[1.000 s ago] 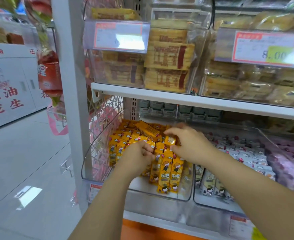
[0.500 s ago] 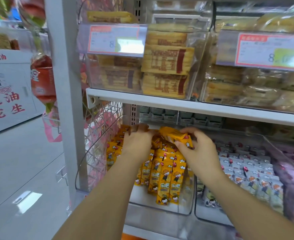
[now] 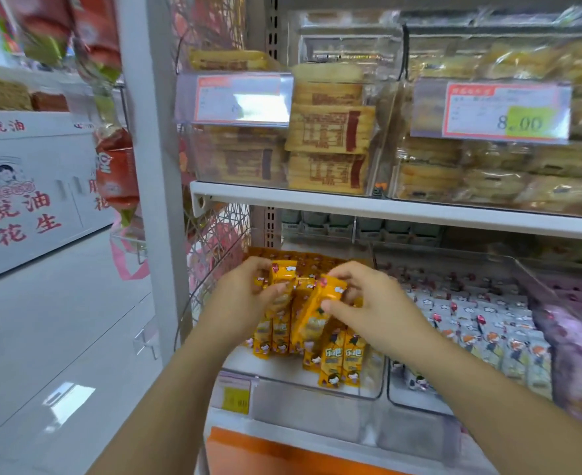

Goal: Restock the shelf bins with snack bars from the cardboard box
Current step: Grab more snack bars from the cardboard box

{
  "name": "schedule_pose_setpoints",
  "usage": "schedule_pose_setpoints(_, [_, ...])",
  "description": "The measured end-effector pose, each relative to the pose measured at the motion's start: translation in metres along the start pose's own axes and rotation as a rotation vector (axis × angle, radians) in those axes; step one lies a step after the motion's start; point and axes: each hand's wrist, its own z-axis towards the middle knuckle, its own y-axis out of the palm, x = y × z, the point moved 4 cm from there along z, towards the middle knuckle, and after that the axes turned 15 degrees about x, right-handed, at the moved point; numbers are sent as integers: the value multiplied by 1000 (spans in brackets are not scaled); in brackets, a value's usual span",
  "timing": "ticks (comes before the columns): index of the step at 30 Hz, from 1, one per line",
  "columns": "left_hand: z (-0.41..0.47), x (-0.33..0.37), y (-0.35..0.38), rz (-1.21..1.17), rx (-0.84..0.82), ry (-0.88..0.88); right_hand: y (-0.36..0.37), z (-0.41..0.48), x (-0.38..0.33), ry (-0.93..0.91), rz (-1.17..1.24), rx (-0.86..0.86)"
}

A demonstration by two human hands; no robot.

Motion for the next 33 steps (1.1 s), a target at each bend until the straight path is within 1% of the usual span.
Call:
schedule_pose_setpoints(1, [0,2,-3,7,-10,15,7,1,-2,-22,-84,-63])
schedule_pose_setpoints(3, [1,3,-8,35,-61,28,19,6,-3,-47,-221,-132])
schedule_pose_setpoints(6, [-1,-8,-2,136,-211,-12,31,13,2,-41,-402,-194])
schedule_pose_setpoints(8, [-9,-18,11,208,-323,-52,36,17,6,-6,-494,-233])
schedule_pose_setpoints(9, [-11,-23,18,211,-350,-68,38,18,7,14,-525,-251])
schedule_pose_setpoints(13, [-12,-36,37,79,-370,-171,47,21,9,12,-679,-266])
schedule_pose_setpoints(17, [-9,-38,48,141,-339,-105,58,17,15,-38,-769,-202])
schedule_pose_setpoints(20, [-6,-42,49,150,-285,-81,61,15,17,-75,-770,-170])
schedule_pose_setpoints(25, [-6,-43,42,138,-302,-108,52,13,7,-102,-691,-133])
schedule_pose_setpoints(31, [-26,-21,25,365,-270,9,22,-14,-11,-145,-510,-64])
schedule_pose_setpoints(33, [-40,-9,18,400,-191,60,9,-30,-15,-168,-443,-29])
